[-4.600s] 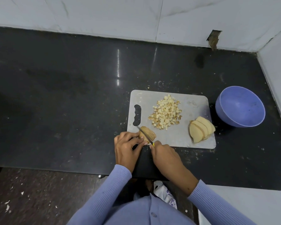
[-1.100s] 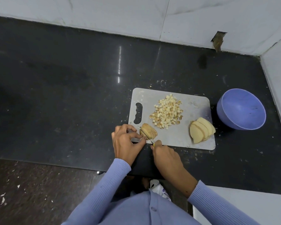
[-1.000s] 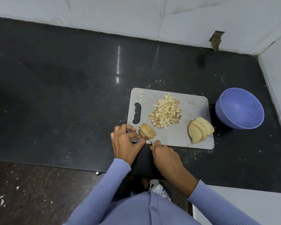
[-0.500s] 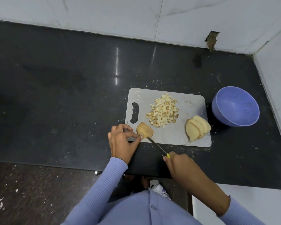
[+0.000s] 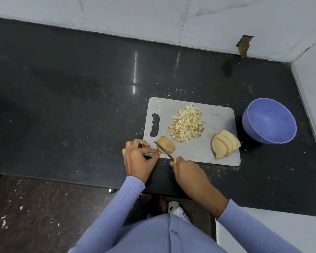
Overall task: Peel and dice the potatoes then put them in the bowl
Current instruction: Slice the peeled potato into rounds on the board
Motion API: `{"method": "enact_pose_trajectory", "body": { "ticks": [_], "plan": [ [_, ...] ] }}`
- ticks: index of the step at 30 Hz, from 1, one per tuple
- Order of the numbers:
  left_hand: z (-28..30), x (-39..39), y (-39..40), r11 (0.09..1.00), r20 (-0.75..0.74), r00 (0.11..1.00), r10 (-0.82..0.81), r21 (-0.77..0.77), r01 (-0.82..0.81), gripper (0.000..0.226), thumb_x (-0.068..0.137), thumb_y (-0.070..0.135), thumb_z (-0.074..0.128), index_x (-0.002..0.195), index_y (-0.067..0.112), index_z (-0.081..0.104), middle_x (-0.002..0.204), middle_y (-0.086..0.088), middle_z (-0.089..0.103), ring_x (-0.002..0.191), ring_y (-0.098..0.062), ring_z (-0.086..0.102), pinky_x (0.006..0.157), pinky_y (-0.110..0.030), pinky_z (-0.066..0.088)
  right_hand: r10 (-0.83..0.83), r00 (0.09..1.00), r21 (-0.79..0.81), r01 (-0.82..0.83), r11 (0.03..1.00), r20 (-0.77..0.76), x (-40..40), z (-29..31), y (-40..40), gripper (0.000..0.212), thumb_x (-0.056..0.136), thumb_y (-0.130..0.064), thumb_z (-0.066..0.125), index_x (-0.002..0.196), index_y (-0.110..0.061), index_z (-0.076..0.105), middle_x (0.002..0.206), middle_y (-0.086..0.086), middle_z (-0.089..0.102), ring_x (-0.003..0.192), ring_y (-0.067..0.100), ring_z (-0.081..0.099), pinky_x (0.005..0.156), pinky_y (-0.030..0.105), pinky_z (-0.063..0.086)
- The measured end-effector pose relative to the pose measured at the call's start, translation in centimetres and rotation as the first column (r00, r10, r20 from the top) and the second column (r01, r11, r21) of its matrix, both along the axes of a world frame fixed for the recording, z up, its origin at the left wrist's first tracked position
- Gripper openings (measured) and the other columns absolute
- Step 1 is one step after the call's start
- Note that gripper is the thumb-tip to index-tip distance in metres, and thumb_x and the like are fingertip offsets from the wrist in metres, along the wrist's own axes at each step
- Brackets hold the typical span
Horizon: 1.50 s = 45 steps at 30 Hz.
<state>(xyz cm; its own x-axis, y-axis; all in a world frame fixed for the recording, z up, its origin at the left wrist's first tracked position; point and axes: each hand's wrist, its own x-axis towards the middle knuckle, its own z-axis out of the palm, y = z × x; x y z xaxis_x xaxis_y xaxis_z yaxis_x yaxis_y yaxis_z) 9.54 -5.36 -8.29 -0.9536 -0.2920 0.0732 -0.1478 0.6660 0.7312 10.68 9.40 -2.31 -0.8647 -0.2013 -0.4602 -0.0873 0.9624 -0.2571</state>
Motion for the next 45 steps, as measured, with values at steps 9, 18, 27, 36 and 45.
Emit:
{"method": "enact_pose_trajectory", "body": {
  "ticks": [9,18,27,36,45],
  "plan": [
    [0.1,-0.3,0.5,1.000,-0.016,1.000,-0.014,-0.026,0.014,0.014,0.059,0.016,0.088,0.061,0.021,0.075,0.079,0.006,0.056,0.083,-0.017,0.046,0.073,-0.022,0.018,0.007,1.000,0.050,-0.008,0.999,0.016,0.4,-0.9,-0.5,0.035,0.105,-0.033,0.022,0.115,-0.006,0.043,0.110,0.015,0.062,0.100,0.033,0.060,0.067,0.034,0.035],
    [0.4,-0.3,0.5,0.997,-0.017,0.999,-0.045,-0.066,0.043,0.014,0.060,0.016,0.087,0.061,0.020,0.074,0.080,0.006,0.057,0.085,-0.017,0.046,0.072,-0.023,0.018,0.029,0.997,0.115,-0.037,0.993,0.070,2.2,-0.4,1.4,0.033,0.105,-0.034,0.021,0.111,-0.008,0.042,0.109,0.012,0.062,0.100,0.032,0.060,0.067,0.033,0.033],
    [0.4,-1.0,-0.6,0.970,-0.059,0.970,-0.234,-0.087,0.229,0.017,0.063,0.013,0.086,0.075,0.018,0.077,0.084,0.003,0.058,0.086,-0.016,0.044,0.075,-0.031,0.036,-0.058,0.987,0.095,0.044,0.994,0.150,3.7,1.2,4.6,0.034,0.103,-0.040,0.026,0.101,-0.012,0.045,0.100,0.011,0.060,0.096,0.032,0.059,0.070,0.033,0.038],
    [2.0,-6.6,-2.7,0.453,0.174,0.485,-0.857,-0.194,0.870,0.057,0.077,-0.004,0.069,0.128,0.018,0.060,0.138,0.006,0.052,0.132,-0.013,0.043,0.104,-0.038,0.043,-0.302,0.952,-0.114,0.306,0.945,0.050,3.8,1.3,7.7,0.040,0.100,-0.041,0.034,0.075,-0.013,0.045,0.064,0.001,0.048,0.059,0.017,0.046,0.061,0.033,0.039],
    [3.4,-9.3,-2.4,0.181,0.361,0.253,-0.898,-0.222,0.958,0.046,0.086,0.006,0.066,0.130,0.020,0.058,0.139,0.005,0.051,0.131,-0.014,0.046,0.101,-0.039,0.045,-0.353,0.934,-0.126,0.358,0.925,0.065,4.0,0.5,7.7,0.039,0.100,-0.041,0.035,0.076,-0.013,0.048,0.064,0.000,0.050,0.059,0.014,0.048,0.063,0.034,0.044]
  ]
}}
